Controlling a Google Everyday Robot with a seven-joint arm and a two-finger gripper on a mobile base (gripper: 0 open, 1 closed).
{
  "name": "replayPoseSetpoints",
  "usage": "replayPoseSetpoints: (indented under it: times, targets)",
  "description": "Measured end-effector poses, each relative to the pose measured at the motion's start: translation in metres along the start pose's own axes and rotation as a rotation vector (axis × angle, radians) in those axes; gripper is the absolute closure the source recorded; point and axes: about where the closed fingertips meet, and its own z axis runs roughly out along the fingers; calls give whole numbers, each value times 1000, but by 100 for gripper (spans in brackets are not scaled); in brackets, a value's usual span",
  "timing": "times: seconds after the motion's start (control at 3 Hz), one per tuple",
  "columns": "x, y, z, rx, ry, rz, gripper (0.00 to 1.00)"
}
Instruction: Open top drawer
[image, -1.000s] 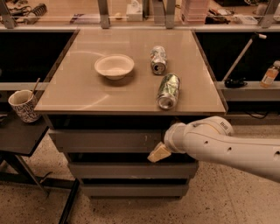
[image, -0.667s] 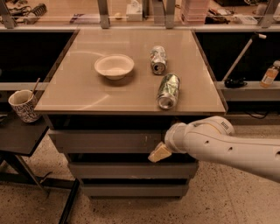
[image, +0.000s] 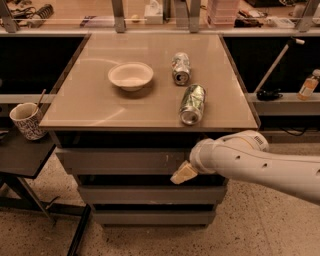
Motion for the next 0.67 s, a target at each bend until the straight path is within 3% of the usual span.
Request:
replayPoseSetpoints:
  times: [0.67]
  targets:
    - [5,-5,-2,-9,20,25,0]
